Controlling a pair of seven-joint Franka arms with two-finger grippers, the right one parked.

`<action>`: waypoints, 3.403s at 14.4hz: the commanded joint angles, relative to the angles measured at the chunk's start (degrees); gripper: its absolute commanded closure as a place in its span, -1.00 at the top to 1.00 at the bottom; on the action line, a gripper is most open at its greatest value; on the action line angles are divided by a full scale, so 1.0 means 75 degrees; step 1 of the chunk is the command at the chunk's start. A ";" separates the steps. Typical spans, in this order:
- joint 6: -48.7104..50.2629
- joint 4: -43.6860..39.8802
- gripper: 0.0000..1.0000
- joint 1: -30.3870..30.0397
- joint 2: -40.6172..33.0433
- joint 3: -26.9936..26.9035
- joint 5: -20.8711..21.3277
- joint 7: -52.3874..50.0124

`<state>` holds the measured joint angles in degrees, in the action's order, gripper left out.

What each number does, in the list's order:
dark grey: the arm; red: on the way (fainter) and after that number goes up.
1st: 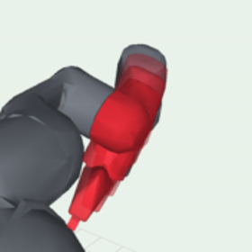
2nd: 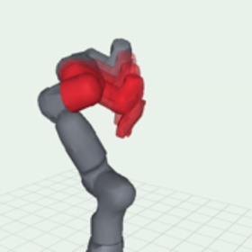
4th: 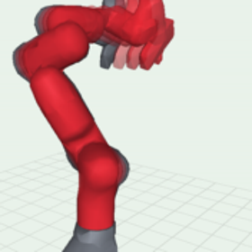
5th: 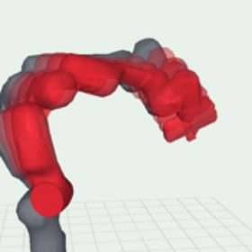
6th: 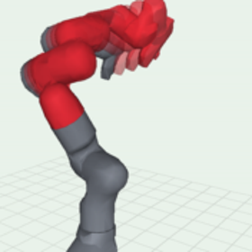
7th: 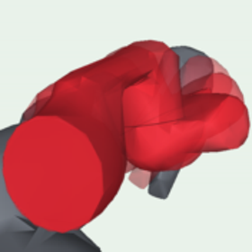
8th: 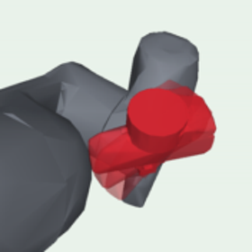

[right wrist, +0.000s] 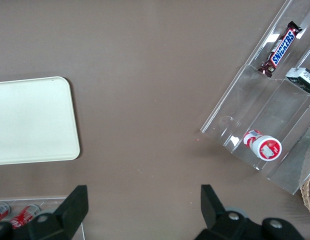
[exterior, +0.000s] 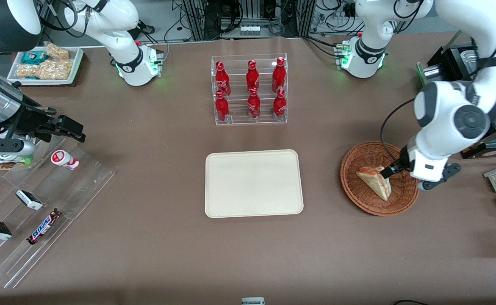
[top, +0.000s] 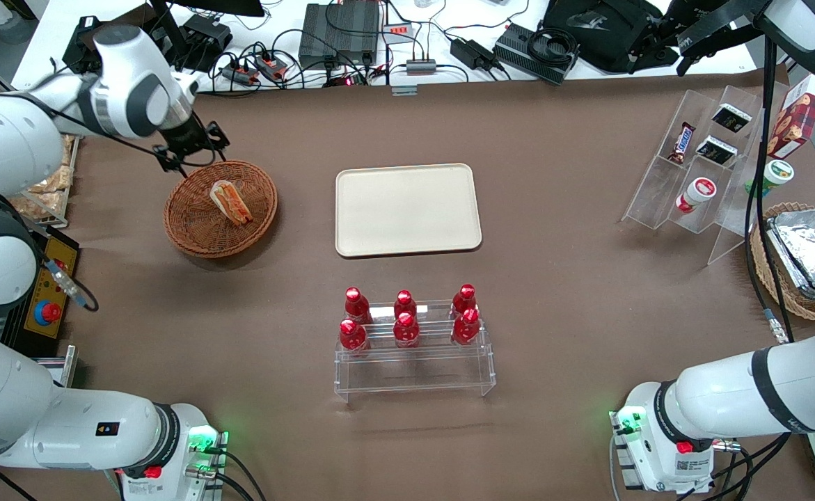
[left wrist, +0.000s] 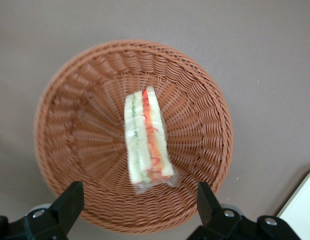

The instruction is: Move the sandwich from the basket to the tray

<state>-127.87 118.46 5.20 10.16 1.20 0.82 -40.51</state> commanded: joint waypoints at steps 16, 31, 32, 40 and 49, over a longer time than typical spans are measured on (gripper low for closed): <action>0.2779 -0.2909 -1.00 0.0502 0.0754 0.0527 0.0360 -0.0855; 0.0186 -0.5190 0.02 0.3372 0.4715 0.2207 0.3053 -0.2320; 0.0185 -0.5143 0.72 0.3350 0.4704 0.2207 0.3090 -0.2333; 0.1483 -0.4897 1.00 0.2146 0.2364 0.2230 0.2551 -0.3200; 0.5560 -0.4218 1.00 -0.1279 -0.0555 0.1660 0.0817 0.2205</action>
<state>-89.91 82.51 -3.35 11.51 16.30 8.51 -34.31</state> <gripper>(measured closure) 0.000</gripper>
